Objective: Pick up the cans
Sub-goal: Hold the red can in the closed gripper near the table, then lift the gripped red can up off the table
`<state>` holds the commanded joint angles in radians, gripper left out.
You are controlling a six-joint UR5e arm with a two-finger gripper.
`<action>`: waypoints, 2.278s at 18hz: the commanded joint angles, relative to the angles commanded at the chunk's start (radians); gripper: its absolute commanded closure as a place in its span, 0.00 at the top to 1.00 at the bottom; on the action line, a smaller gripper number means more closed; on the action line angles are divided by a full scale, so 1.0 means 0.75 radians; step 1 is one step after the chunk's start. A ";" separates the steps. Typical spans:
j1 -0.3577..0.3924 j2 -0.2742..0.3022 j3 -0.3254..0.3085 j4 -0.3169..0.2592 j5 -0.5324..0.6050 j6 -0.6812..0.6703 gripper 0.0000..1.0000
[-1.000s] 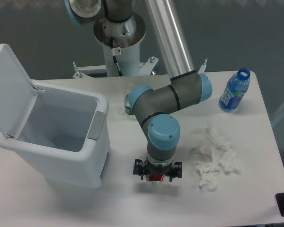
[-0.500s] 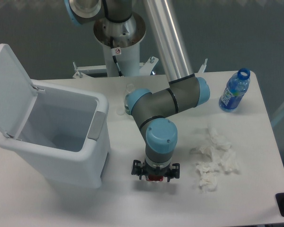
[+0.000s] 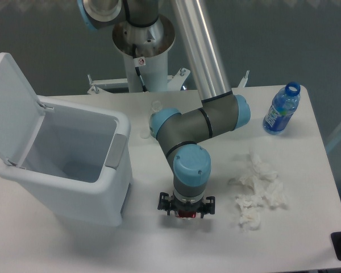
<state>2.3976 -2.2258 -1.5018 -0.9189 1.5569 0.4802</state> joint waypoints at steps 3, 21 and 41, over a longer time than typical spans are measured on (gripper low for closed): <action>0.000 0.000 0.004 0.000 0.002 0.004 0.92; 0.000 0.000 0.006 -0.002 0.041 0.045 0.58; 0.024 0.325 0.039 -0.020 -0.067 0.573 0.56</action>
<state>2.4160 -1.9820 -1.4726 -0.9342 1.5066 0.9096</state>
